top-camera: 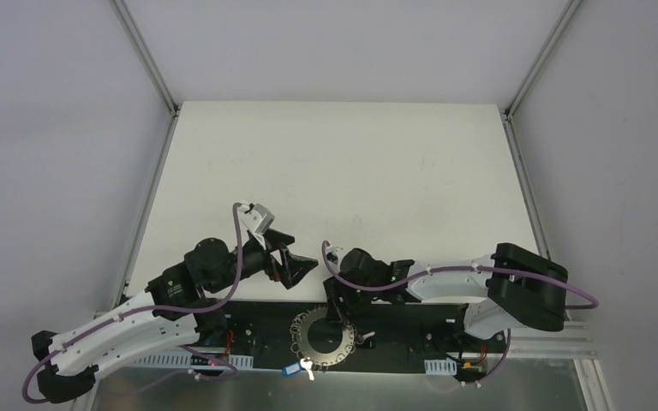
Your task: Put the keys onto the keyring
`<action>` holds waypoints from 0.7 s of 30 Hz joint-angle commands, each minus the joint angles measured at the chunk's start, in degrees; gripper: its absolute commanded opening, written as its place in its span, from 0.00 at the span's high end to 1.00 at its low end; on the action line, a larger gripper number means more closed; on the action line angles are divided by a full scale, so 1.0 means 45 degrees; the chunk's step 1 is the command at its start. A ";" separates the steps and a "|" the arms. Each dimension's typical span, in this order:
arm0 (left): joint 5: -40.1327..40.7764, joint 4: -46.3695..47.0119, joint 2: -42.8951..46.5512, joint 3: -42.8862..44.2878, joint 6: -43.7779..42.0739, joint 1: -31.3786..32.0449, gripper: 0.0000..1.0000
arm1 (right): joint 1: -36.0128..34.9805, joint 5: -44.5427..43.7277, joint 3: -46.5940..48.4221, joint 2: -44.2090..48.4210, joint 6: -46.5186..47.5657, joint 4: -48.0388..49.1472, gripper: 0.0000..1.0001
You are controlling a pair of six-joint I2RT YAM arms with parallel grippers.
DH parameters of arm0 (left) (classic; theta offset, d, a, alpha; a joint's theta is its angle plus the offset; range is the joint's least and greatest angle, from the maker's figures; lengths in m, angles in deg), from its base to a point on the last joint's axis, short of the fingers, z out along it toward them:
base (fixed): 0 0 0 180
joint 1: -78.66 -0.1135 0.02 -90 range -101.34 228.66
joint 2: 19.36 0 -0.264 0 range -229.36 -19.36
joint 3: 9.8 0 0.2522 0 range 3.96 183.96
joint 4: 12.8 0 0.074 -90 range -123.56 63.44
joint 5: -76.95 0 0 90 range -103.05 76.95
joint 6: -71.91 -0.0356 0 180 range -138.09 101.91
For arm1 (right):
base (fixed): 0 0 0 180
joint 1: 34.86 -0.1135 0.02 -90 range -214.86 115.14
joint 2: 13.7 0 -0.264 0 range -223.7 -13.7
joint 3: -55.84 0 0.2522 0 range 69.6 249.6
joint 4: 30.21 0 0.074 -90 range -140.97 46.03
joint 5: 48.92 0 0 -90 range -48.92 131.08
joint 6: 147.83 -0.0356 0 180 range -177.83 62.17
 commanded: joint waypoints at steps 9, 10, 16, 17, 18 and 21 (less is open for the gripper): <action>0.0119 0.0177 -0.0282 0.0111 0.0250 0.0082 0.01 | -0.0392 0.0091 -0.0252 -0.0204 0.0401 0.1147 0.51; 0.0128 0.0191 -0.0269 0.0106 0.0252 0.0073 0.01 | -0.0410 0.0074 -0.0267 -0.0210 0.0412 0.1172 0.55; 0.0179 0.0178 -0.0215 0.0035 0.0311 0.0072 0.01 | -0.0537 -0.0284 -0.0387 0.0120 0.0524 0.1267 0.84; 0.0201 0.0179 -0.0210 0.0023 0.0326 0.0072 0.01 | -0.0540 -0.0368 -0.0420 0.0240 0.0547 0.1291 0.93; 0.0209 0.0177 -0.0204 0.0014 0.0340 0.0072 0.01 | -0.0565 -0.0430 -0.0454 0.0373 0.0575 0.1325 1.00; 0.0235 0.0177 -0.0246 0.0003 0.0331 0.0072 0.01 | -0.0647 -0.0806 -0.0712 0.1055 0.0670 0.1509 1.00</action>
